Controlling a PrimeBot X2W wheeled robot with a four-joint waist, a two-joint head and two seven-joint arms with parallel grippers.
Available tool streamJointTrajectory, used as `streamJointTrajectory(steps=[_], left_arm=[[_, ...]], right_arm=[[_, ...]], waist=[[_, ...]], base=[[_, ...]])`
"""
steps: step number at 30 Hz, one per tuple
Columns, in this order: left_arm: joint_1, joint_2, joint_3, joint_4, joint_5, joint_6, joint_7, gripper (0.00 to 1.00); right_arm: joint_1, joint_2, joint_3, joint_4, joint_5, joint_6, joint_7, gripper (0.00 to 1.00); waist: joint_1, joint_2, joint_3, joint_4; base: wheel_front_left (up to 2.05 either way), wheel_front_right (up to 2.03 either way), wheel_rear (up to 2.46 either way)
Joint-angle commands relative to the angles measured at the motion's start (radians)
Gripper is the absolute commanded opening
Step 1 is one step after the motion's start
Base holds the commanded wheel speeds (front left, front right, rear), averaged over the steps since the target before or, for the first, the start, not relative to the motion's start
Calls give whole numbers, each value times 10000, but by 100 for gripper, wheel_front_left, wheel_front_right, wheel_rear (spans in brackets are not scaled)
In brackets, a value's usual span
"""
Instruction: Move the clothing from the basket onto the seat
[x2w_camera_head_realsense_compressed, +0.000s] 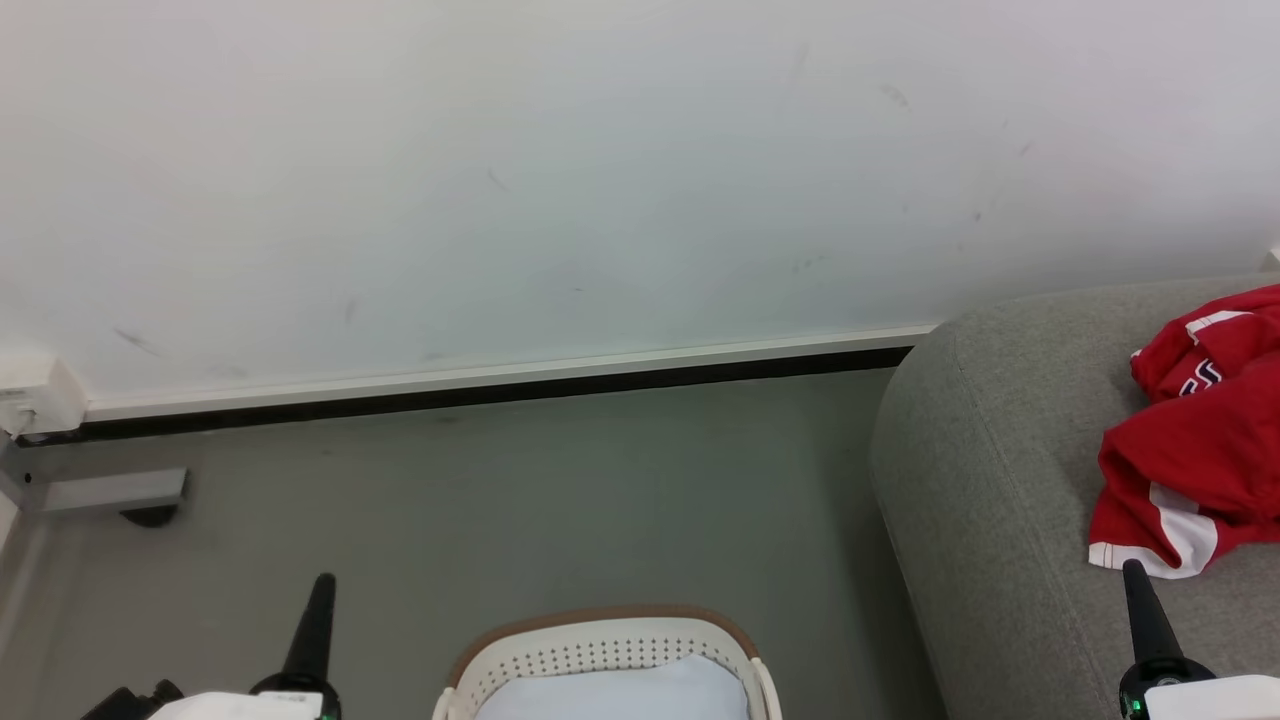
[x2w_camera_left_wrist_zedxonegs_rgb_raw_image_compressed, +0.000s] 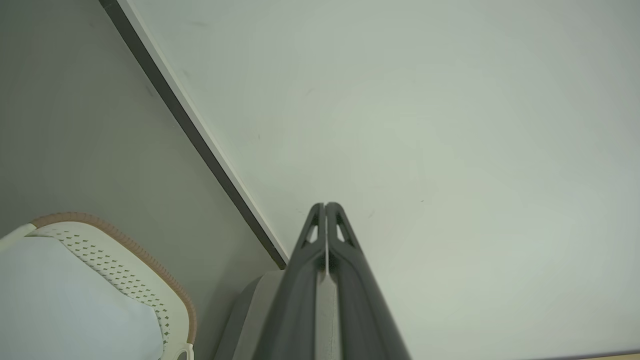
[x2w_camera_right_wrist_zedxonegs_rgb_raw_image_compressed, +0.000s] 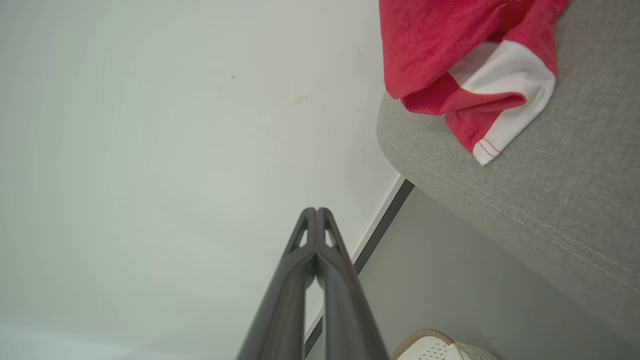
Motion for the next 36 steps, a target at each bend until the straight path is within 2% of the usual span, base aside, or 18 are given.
streamJointTrajectory(steps=[1,36], left_arm=[[-212,84,54,-78,-280,-76,66,0],[-467,100,254,-145,-2913,-162,767,0]], right_arm=[[-231,-108,-53,-133,294,-18,69,0],[-316,-114,-272,-390,3059,-23,764,0]], waist=[[0,-1,6,5],[0,-1,127,106]], base=[[0,0,0],[0,0,0]])
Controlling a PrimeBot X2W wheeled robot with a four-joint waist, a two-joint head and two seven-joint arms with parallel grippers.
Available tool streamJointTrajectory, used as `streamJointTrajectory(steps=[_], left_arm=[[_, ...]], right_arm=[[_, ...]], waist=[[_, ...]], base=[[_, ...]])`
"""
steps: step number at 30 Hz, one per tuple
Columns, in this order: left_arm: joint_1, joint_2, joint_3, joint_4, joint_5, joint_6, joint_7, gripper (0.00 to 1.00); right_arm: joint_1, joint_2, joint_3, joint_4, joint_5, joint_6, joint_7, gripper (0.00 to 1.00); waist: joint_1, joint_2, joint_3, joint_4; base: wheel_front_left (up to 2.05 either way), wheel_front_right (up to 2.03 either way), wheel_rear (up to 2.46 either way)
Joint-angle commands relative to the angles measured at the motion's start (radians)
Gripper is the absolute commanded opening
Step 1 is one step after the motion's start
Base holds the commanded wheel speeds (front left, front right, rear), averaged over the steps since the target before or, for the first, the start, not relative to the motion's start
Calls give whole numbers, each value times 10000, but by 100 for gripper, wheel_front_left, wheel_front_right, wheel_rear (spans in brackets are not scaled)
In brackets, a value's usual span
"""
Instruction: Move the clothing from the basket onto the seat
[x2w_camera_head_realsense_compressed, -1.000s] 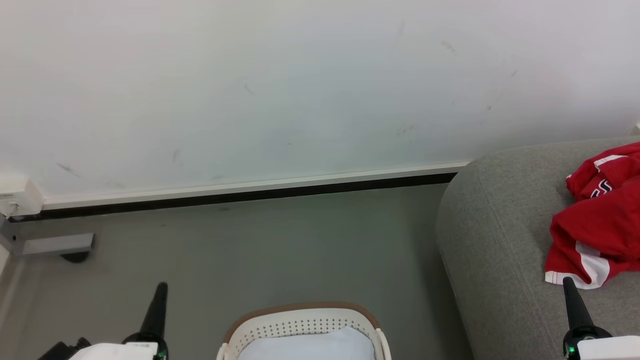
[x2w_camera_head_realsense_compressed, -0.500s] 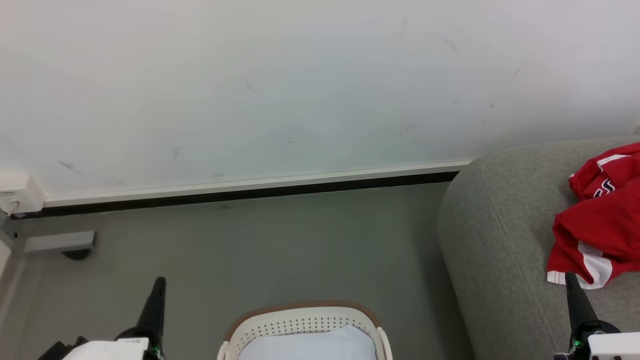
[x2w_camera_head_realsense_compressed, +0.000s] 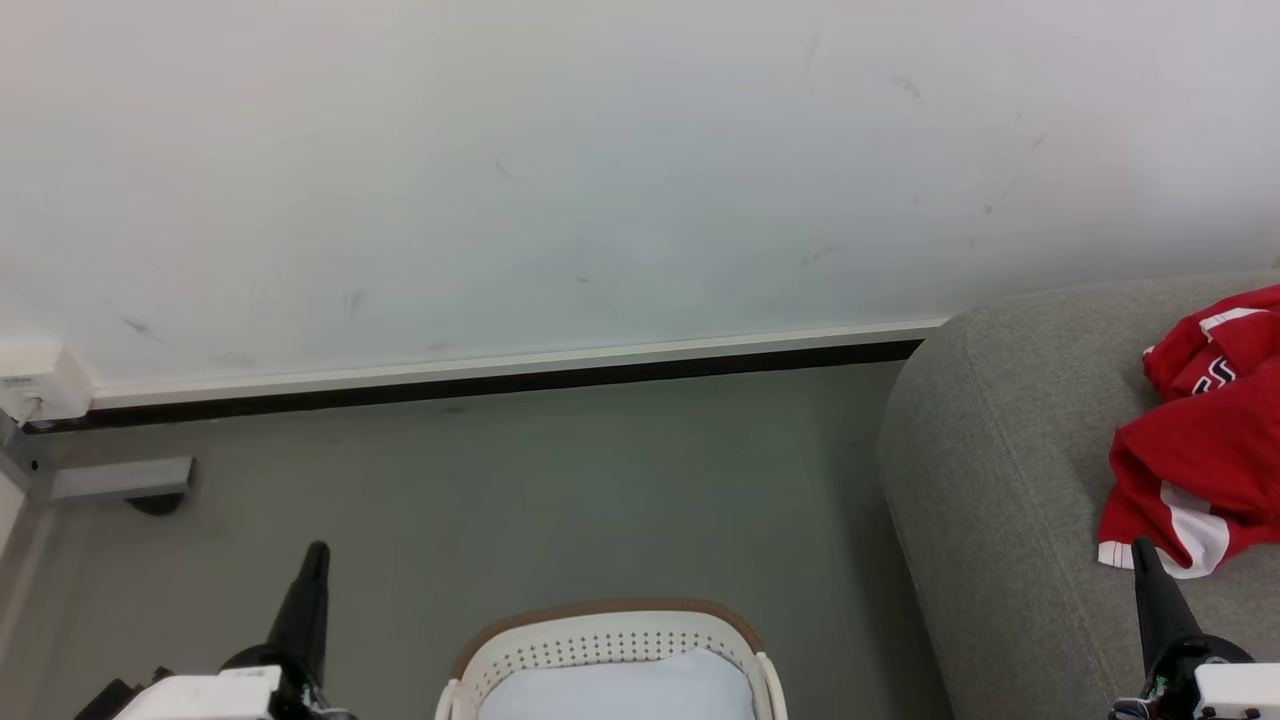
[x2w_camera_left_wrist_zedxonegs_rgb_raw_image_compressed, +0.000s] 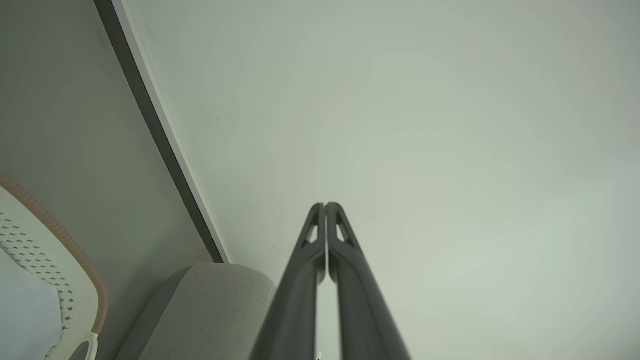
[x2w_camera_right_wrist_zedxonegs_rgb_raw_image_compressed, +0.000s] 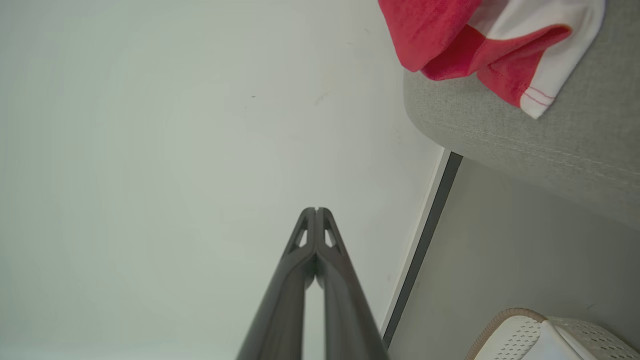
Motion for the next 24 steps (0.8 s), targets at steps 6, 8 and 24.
streamJointTrajectory(steps=[6,8,24], left_arm=[[-152,80,64,-53,-555,-72,143,0],[-168,80,74,-57,-719,-79,180,0],[-160,80,68,-54,-680,-79,174,0]], right_arm=[[-148,-84,-85,-114,543,-20,125,0],[-154,-84,-97,-126,645,-21,177,0],[-148,-82,-90,-120,596,-21,172,0]], waist=[[0,0,21,17],[0,0,28,23],[0,0,28,24]], base=[[0,0,0],[0,0,0],[0,0,0]])
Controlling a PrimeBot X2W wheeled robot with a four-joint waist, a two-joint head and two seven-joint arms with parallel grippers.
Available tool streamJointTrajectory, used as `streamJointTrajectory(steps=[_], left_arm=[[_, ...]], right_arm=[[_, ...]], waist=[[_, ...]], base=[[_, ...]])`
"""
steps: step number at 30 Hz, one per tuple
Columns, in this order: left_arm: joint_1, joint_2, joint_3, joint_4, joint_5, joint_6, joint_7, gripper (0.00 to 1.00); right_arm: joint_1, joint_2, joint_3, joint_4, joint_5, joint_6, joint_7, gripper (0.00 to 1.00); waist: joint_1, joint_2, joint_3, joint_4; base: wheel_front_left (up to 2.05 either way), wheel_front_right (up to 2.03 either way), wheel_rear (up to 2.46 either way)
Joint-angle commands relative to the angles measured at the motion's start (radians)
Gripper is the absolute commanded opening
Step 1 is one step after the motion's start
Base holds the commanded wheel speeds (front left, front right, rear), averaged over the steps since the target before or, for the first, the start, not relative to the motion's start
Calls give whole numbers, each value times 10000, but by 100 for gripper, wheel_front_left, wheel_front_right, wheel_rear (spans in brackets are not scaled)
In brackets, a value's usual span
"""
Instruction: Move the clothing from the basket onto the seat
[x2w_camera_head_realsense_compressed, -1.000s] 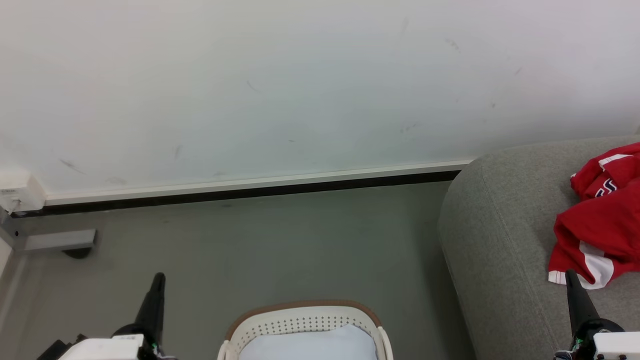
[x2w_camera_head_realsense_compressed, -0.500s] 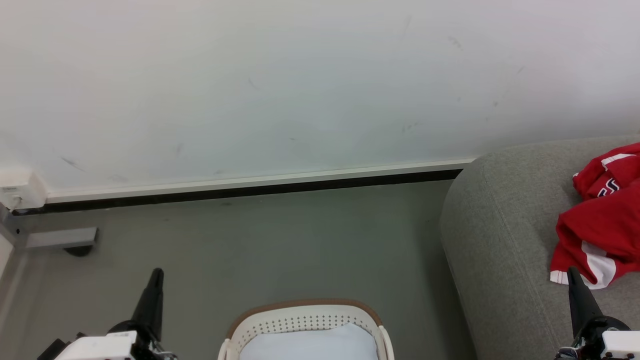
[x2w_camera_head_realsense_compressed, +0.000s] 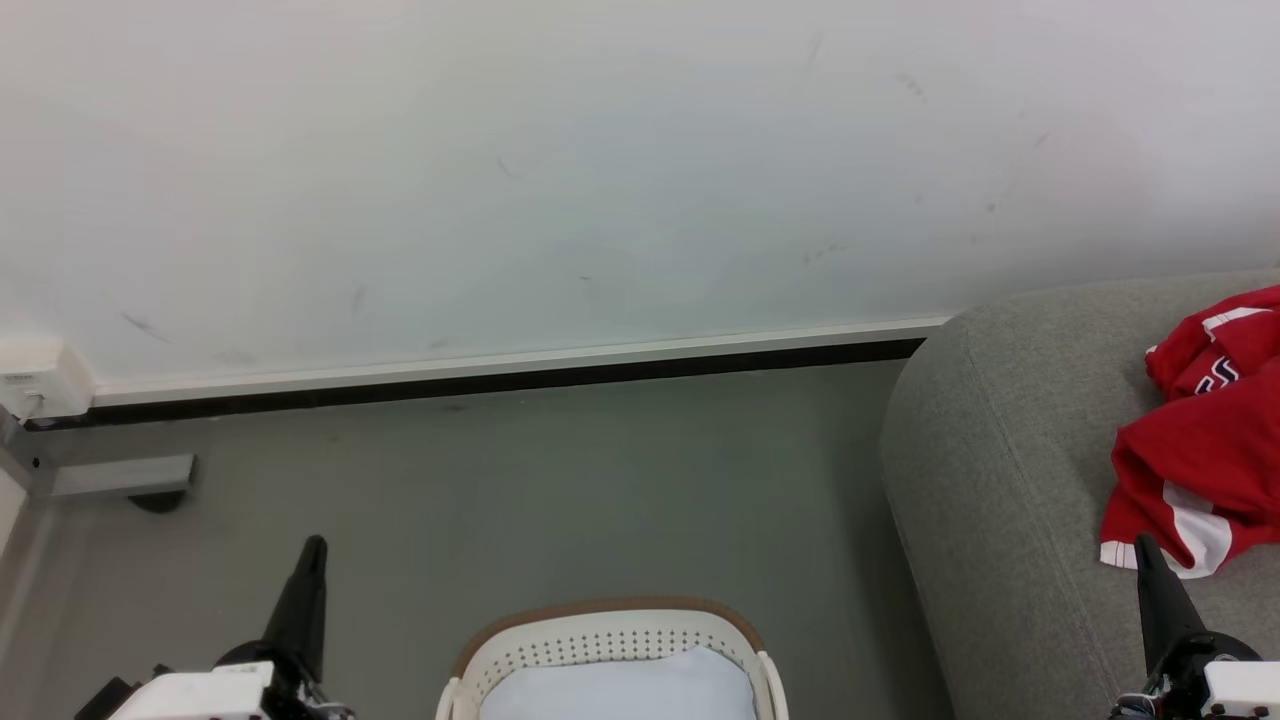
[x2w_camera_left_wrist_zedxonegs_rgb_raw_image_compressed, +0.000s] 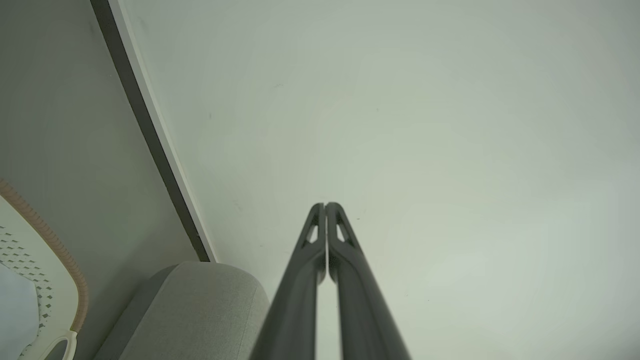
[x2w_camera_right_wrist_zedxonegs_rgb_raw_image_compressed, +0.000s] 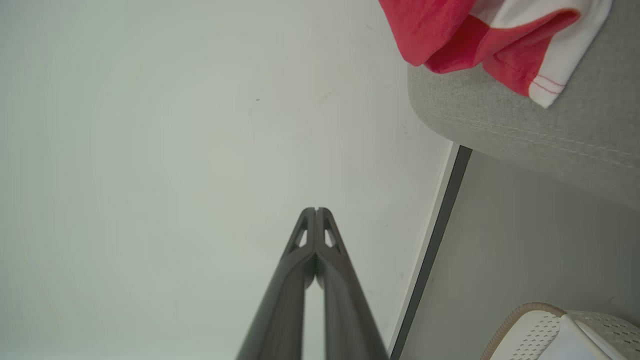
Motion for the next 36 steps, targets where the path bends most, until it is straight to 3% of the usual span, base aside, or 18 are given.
streamJointTrajectory(steps=[1,36], left_arm=[[-92,76,22,-32,-133,-66,46,0],[-91,75,19,-33,-136,-65,43,0]], right_arm=[[-123,-77,-42,-58,9,-21,38,0],[-122,-76,-41,-57,10,-21,37,0]], waist=[[0,0,-1,0],[0,0,0,0]], base=[[0,0,0],[0,0,0]])
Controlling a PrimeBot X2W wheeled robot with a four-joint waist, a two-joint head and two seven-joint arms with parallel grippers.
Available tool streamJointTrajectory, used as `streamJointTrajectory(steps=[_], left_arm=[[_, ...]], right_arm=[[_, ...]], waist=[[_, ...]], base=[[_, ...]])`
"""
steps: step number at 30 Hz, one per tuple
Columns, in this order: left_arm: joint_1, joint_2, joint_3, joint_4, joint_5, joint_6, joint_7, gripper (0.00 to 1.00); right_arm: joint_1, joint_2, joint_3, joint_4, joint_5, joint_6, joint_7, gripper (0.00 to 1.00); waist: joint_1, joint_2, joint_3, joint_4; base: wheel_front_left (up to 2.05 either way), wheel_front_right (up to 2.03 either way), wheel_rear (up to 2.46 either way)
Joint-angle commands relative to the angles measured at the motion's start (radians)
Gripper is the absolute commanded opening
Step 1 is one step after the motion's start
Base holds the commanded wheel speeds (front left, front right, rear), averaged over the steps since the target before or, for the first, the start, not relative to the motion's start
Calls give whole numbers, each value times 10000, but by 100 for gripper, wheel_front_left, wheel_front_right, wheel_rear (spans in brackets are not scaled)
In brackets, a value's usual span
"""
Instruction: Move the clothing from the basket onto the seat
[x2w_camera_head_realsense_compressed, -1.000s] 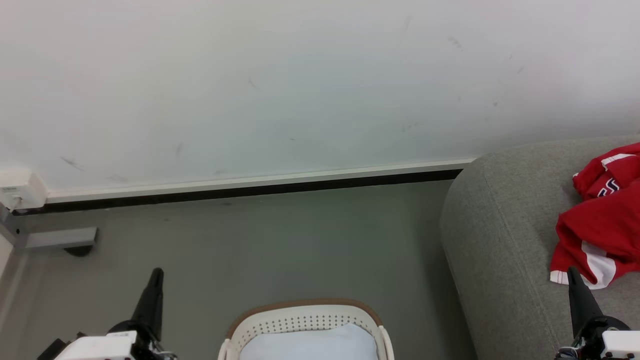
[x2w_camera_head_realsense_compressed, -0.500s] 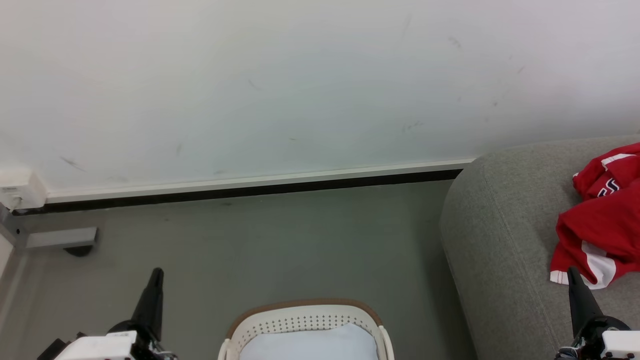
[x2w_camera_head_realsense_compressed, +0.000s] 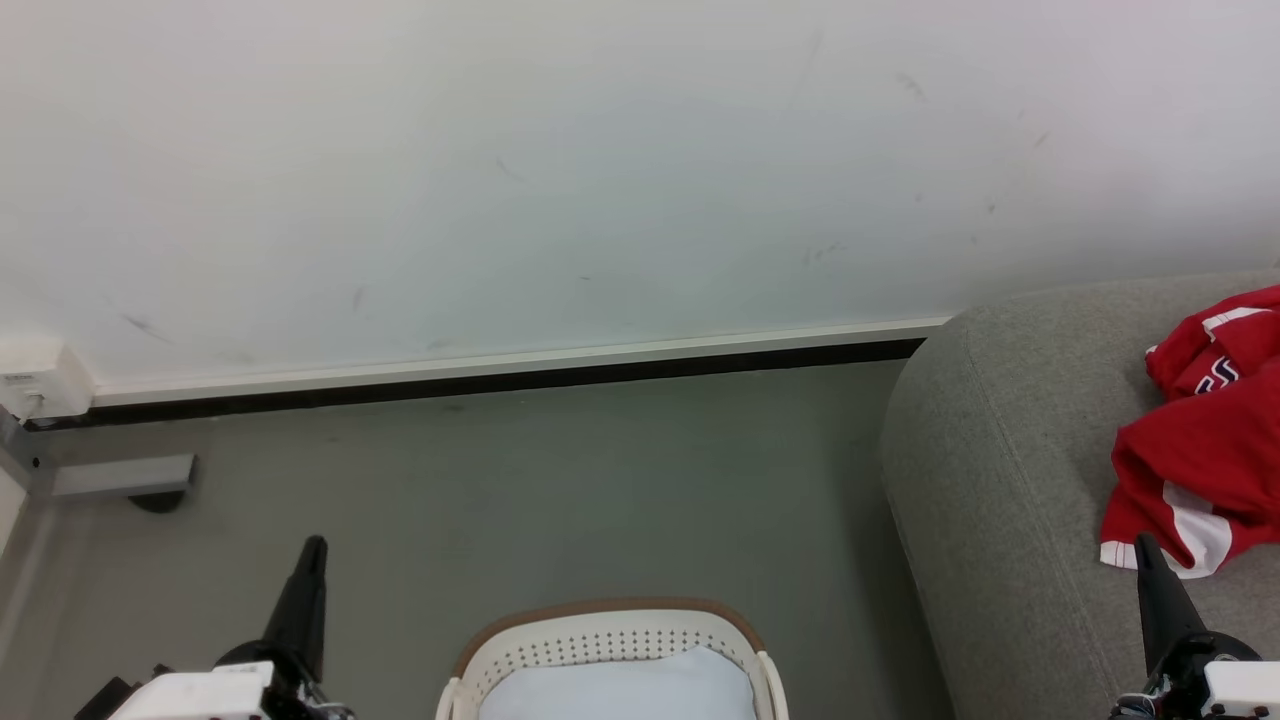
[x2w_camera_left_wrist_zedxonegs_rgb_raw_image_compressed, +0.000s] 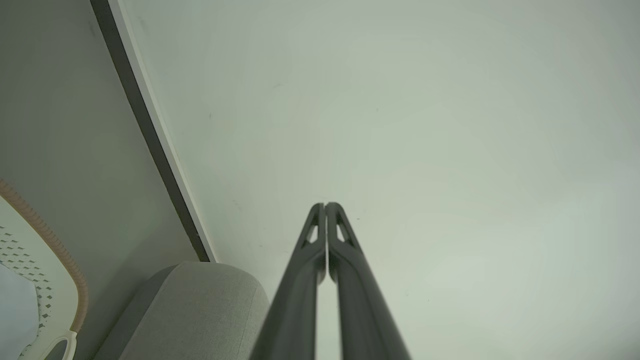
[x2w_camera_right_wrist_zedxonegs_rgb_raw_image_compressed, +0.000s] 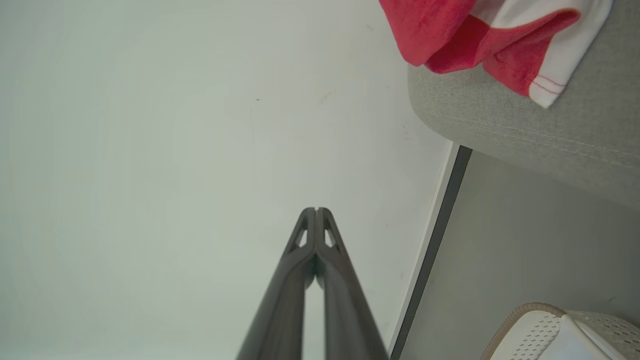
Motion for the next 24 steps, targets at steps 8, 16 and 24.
streamJointTrajectory(steps=[8,16,24], left_arm=[[-89,73,19,-31,-136,-65,43,0],[-89,73,18,-32,-137,-63,42,0],[-89,73,18,-32,-137,-63,42,0]], right_arm=[[-121,-74,-41,-55,11,-21,37,0],[-120,-74,-40,-55,11,-21,36,0],[-120,-74,-40,-55,11,-21,36,0]], waist=[[0,-1,0,0],[0,-1,0,0],[0,-1,0,0]], base=[[0,0,0],[0,0,0],[0,0,0]])
